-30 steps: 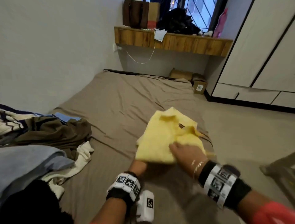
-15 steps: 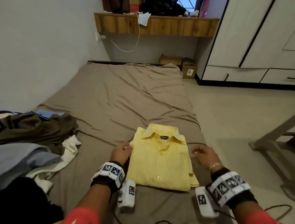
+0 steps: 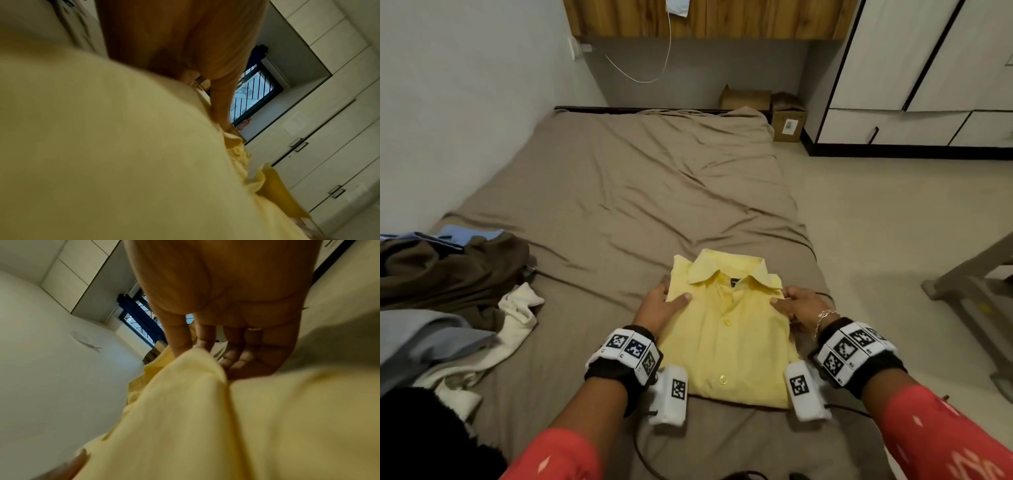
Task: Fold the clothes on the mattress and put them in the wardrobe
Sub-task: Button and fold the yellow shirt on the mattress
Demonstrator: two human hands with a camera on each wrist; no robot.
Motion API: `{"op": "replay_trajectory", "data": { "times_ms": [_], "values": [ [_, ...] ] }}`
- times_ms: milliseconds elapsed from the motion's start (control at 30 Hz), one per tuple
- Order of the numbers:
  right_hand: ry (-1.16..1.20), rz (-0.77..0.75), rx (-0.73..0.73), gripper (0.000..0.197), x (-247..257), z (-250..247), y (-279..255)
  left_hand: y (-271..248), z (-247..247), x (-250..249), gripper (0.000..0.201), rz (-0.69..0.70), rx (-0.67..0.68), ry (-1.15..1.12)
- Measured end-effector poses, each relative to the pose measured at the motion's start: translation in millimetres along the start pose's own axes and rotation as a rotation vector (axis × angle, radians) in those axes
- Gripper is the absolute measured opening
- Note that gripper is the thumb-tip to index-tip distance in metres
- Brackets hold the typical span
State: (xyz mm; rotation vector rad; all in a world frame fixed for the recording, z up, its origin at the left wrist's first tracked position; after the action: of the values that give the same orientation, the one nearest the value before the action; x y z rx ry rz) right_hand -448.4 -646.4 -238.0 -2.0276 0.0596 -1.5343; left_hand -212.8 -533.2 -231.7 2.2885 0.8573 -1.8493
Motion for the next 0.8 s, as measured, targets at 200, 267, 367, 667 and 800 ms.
{"op": "replay_trajectory", "data": {
  "times_ms": [200,267,367,667,800],
  "values": [
    [0.255,0.059,-0.129,0.027,-12,-13,1,9,-8,20,0.028,-0.112,-0.064,-0.096],
    [0.239,0.117,-0.151,0.034,-20,-13,3,12,-10,18,0.022,-0.088,-0.078,-0.010],
    [0.214,0.106,-0.110,0.025,-17,-9,7,17,-7,10,0.017,-0.056,-0.049,-0.014],
    [0.067,0.058,-0.052,0.015,-8,-19,10,12,-1,21,0.041,-0.094,0.010,0.004],
    [0.102,-0.026,-0.195,0.011,-14,-51,-41,-7,-18,35,0.039,-0.116,-0.090,-0.096]
  ]
}}
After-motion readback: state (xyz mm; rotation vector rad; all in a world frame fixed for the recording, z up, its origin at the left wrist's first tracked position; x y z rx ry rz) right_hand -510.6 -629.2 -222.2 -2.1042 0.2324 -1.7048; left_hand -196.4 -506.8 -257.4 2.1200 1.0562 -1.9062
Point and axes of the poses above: each hand's wrist, its own y-axis towards the middle knuckle, its own z-axis out of the palm, x = y × z, the point moved 8 cm from there along y, towards the middle knuckle, and after that the axes turned 6 degrees about y, right-handed, at the moved point
